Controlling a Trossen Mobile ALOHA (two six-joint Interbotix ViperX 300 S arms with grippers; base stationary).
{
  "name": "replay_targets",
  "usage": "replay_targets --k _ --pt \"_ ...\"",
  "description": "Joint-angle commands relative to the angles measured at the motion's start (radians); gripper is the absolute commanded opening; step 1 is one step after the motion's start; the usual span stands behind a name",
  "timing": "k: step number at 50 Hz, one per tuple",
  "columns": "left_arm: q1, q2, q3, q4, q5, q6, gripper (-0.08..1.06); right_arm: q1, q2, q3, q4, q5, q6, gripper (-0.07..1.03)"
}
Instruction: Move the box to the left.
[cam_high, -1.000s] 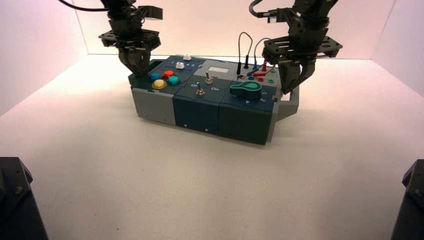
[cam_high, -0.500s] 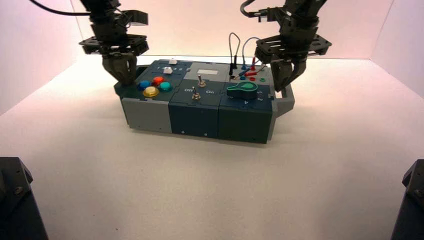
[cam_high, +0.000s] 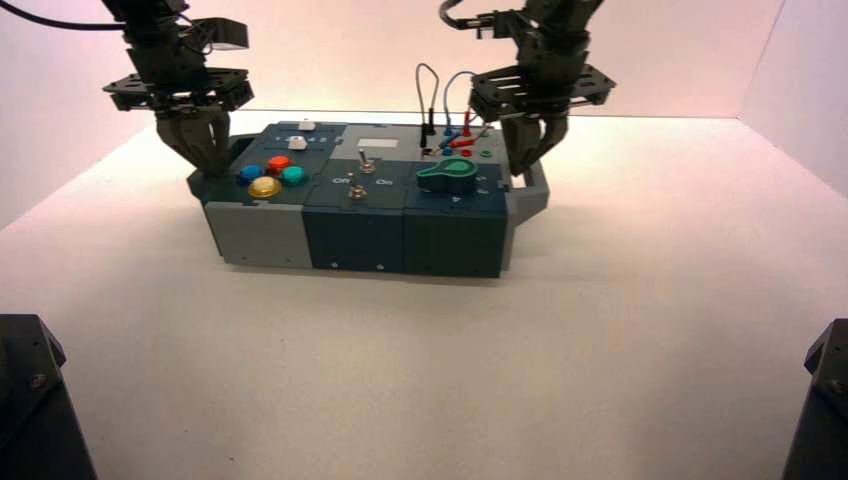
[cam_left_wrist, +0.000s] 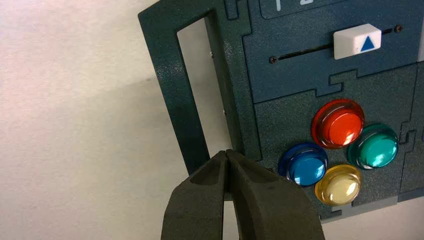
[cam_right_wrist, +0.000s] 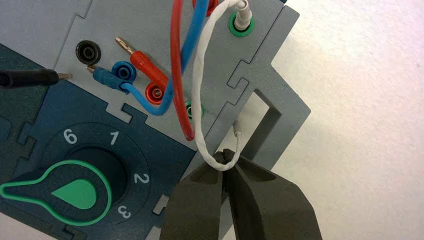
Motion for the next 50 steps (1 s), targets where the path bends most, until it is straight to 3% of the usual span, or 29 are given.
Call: replay_targets --k 1,8,19,43,50 --pt "0.04 -0.029 -0.028 0.014 -0.017 0.008 -0.03 0.067 0.029 -0.041 0.025 -0.009 -0.005 -0.02" --pt "0.055 -0.025 -0.043 0.02 -0.017 0.008 -0.03 0.083 0.044 -0.069 0.034 -0.009 -0.005 -0.02" --pt "0.098 -0.023 -0.06 0.052 -0.017 0.008 -0.03 0.118 0.063 -0.107 0.046 -0.002 -0.003 -0.02" --pt "0.137 -0.021 -0.066 0.054 -0.026 0.008 -0.03 0.161 0.072 -0.14 0.058 0.008 0.002 -0.02" --pt "0.137 -0.04 -0.067 0.048 -0.025 0.008 -0.03 0.16 0.035 -0.137 0.058 0.054 0.002 -0.02"
